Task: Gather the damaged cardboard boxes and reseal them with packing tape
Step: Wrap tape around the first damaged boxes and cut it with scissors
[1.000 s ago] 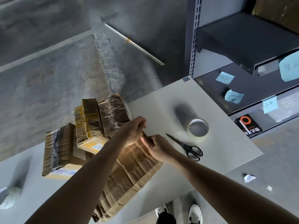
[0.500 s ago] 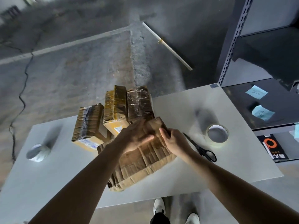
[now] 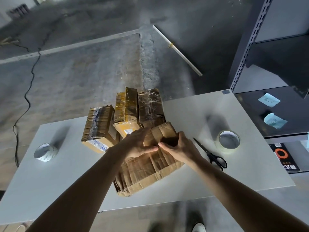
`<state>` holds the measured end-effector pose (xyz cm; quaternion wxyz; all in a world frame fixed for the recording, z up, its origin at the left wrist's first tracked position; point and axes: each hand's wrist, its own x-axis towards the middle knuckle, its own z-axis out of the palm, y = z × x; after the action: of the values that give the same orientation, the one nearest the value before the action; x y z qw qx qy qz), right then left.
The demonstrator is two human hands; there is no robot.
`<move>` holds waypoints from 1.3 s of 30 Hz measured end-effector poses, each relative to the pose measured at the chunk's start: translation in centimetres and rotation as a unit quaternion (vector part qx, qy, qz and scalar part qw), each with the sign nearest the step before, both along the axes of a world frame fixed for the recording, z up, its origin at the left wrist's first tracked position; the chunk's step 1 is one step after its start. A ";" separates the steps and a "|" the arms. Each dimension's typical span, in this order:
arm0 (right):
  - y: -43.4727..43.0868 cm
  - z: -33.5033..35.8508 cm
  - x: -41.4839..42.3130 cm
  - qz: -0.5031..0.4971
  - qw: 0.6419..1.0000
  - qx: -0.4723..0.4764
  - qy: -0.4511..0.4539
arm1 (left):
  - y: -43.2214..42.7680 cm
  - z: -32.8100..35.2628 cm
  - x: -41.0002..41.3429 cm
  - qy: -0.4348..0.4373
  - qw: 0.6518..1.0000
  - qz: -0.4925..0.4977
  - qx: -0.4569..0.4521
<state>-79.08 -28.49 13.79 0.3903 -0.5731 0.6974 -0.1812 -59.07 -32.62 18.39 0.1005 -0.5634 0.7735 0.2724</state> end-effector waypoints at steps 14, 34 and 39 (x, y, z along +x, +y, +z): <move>0.7 -0.3 0.9 -0.016 0.999 -0.021 0.025 | -0.8 -0.5 3.3 0.074 0.996 -0.045 0.035; 2.3 1.9 6.3 0.008 0.955 -0.113 0.274 | -0.6 -1.4 11.8 0.182 0.981 -0.009 0.071; 2.4 0.2 12.9 0.142 0.944 -0.131 0.267 | 0.8 -2.5 12.4 0.222 0.975 0.009 0.017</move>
<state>-66.21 -26.06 13.95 0.1330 -0.7398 0.6573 -0.0545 -46.63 -31.85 15.88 -0.0667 -0.4944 0.7665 0.4044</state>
